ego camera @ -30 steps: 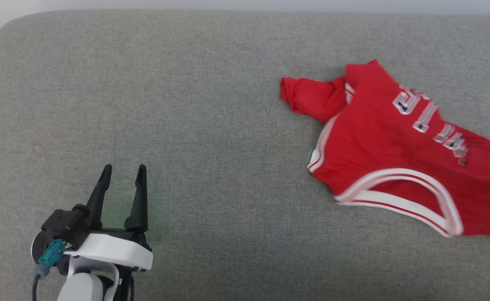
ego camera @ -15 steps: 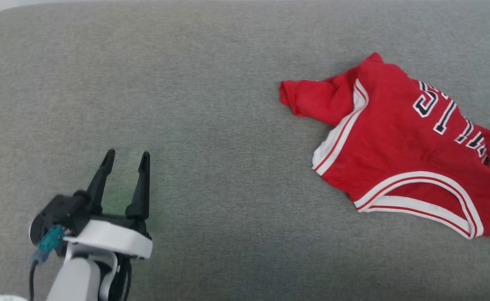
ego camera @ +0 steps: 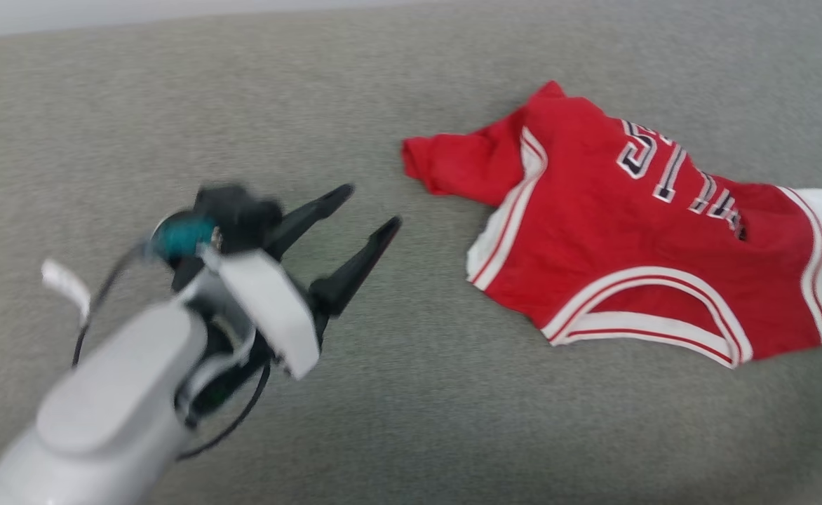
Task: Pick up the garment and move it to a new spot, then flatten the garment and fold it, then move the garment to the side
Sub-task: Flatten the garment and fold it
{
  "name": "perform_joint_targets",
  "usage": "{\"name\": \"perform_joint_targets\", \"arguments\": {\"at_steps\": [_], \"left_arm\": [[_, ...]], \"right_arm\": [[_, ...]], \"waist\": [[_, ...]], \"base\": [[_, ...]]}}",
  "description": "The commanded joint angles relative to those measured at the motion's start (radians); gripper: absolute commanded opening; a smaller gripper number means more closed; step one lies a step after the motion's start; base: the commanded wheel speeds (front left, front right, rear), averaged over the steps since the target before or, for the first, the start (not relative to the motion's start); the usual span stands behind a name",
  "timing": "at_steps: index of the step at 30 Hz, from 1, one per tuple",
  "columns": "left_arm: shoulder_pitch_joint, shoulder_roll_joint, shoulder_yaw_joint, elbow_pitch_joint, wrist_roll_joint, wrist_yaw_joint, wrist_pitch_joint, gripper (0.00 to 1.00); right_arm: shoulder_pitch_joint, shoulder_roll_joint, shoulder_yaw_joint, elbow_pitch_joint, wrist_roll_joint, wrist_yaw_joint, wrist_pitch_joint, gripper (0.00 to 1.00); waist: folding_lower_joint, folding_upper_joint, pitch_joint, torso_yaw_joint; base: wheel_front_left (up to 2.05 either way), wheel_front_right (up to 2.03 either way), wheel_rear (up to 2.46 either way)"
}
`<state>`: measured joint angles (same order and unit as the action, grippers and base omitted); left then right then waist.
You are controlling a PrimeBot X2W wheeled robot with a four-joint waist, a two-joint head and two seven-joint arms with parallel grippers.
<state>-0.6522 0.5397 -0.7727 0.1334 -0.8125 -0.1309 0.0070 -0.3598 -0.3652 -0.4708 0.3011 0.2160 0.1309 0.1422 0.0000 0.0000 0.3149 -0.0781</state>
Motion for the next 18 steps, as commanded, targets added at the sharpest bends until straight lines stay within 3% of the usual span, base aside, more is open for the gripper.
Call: {"name": "perform_joint_targets", "arguments": {"at_steps": [1, 6, 11, 14, 18], "left_arm": [[-0.046, 0.006, -0.029, 0.001, -0.072, 0.001, 0.050, 1.00], [-0.224, 0.033, -0.188, 0.036, -0.291, 0.001, 0.268, 1.00], [-0.335, 0.030, -0.273, 0.122, -0.447, 0.001, 0.414, 1.00], [-0.371, 0.033, -0.306, 0.164, -0.521, 0.001, 0.475, 1.00], [-0.404, 0.040, -0.330, 0.190, -0.543, 0.001, 0.491, 1.00]], "right_arm": [[-0.011, 0.017, 0.016, -0.015, 0.008, 0.000, -0.014, 1.00], [-0.023, 0.077, 0.101, -0.066, 0.021, 0.000, -0.034, 1.00], [-0.036, 0.110, 0.168, -0.098, 0.034, 0.000, -0.044, 1.00], [-0.037, 0.124, 0.191, -0.110, 0.041, 0.000, -0.056, 1.00], [-0.034, 0.137, 0.202, -0.113, 0.048, 0.000, -0.068, 1.00]], "waist": [[0.0000, 0.0000, 0.014, -0.031], [0.0000, 0.0000, 0.044, -0.102], [0.0000, 0.0000, 0.086, -0.169], [0.0000, 0.0000, 0.106, -0.204], [0.0000, 0.0000, 0.122, -0.231]], "base": [[0.00, 0.00, 0.00], [0.00, 0.00, 0.00], [0.00, 0.00, 0.00], [0.00, 0.00, 0.00], [0.00, 0.00, 0.00]]}}
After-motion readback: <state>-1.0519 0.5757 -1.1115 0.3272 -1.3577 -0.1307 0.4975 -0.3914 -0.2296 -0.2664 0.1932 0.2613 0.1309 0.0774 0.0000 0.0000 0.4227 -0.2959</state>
